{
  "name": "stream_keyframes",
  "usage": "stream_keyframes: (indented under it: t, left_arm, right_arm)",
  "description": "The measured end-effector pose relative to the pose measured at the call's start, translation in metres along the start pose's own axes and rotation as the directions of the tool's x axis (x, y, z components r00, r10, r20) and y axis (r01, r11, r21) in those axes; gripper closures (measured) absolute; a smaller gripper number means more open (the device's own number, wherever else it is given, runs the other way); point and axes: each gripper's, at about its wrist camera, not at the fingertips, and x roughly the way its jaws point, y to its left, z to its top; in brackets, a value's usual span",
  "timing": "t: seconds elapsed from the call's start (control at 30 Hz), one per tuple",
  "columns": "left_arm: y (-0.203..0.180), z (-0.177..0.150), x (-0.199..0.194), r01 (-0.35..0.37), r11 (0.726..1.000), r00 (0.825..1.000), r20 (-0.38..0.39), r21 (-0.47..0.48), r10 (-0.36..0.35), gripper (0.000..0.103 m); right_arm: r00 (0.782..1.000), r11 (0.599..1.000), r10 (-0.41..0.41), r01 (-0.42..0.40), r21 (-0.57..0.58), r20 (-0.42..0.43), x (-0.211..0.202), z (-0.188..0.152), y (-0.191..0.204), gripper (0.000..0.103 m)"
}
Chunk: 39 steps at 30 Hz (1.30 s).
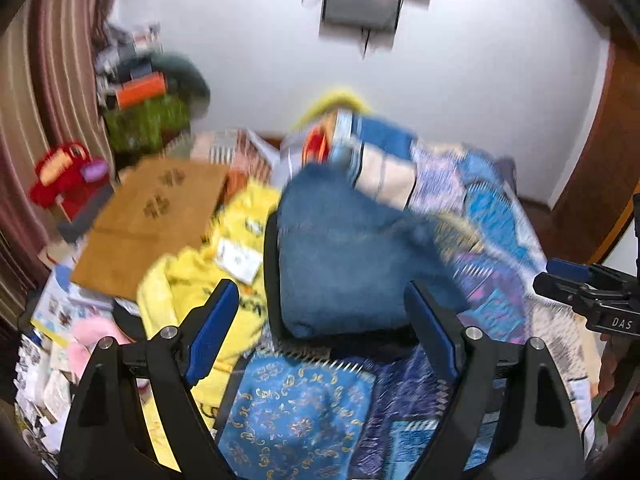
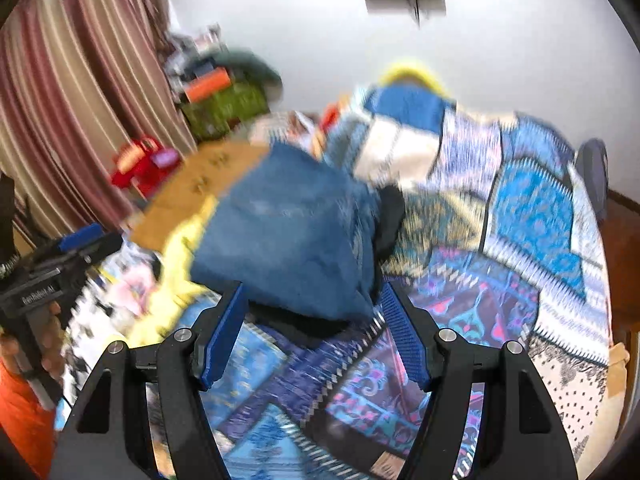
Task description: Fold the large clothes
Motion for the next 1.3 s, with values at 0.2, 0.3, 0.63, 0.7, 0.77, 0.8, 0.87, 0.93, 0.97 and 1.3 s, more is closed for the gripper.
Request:
stream_keyframes:
  t: [0.2,0.3,0.63,0.7,0.77,0.8,0.87,0.93,0.97,1.3]
  left_arm:
    - [-0.031,0.004,-0.105,0.025,0.999,0.977,0.213,0.030,-0.030,0.018]
    - [-0.046,-0.004,-0.152,0.022,0.999,0.946,0.322,0.038,-0.033,0.018]
    - [-0.086,-0.051,-0.244,-0.071,0.996,0.820,0.572,0.055,0.026,0.018]
    - [-0.087,-0.058,-0.248,-0.066,0.997,0.817,0.577,0.046,0.027,0.018]
    - [-0.087,-0.063,-0.248,-0.067,0.997,0.818,0.574,0.036,0.034,0.016]
    - [-0.087,-0.066,-0.249,-0.069,0.997,0.819,0.572,0.028,0.040,0.011]
    - [-0.086,-0.070,-0.247,-0.069,0.998,0.822,0.568,0.013,0.049,0.005]
    - [-0.084,-0.073,-0.245,-0.063,0.998,0.828,0.558,-0.001,0.052,0.002]
    - [-0.085,-0.076,-0.245,-0.063,0.998,0.831,0.553,-0.003,0.054,0.002]
    - [-0.087,-0.078,-0.234,-0.078,0.997,0.840,0.538,-0.007,0.070,0.001]
  right_arm:
    - [0.972,0.998,0.033,-0.022,-0.052,0.233,-0.096,0.000,0.034,0.037]
    - [0.928,0.996,0.031,0.004,-0.094,0.371,-0.144,-0.010,0.053,0.037]
    - [0.802,0.987,0.022,0.077,-0.139,0.597,-0.211,-0.052,0.096,0.037]
    - [0.798,0.985,0.003,0.101,-0.138,0.603,-0.209,-0.057,0.100,0.035]
    - [0.795,0.983,-0.026,0.131,-0.130,0.605,-0.204,-0.060,0.102,0.022]
    - [0.794,0.982,-0.036,0.141,-0.125,0.607,-0.204,-0.060,0.103,0.020]
    - [0.789,0.979,-0.065,0.169,-0.114,0.611,-0.201,-0.060,0.105,0.018]
    - [0.793,0.978,-0.081,0.181,-0.107,0.604,-0.201,-0.059,0.106,0.012]
    - [0.796,0.977,-0.088,0.185,-0.102,0.598,-0.199,-0.058,0.105,0.009]
    - [0.800,0.974,-0.106,0.203,-0.099,0.591,-0.202,-0.068,0.103,0.003]
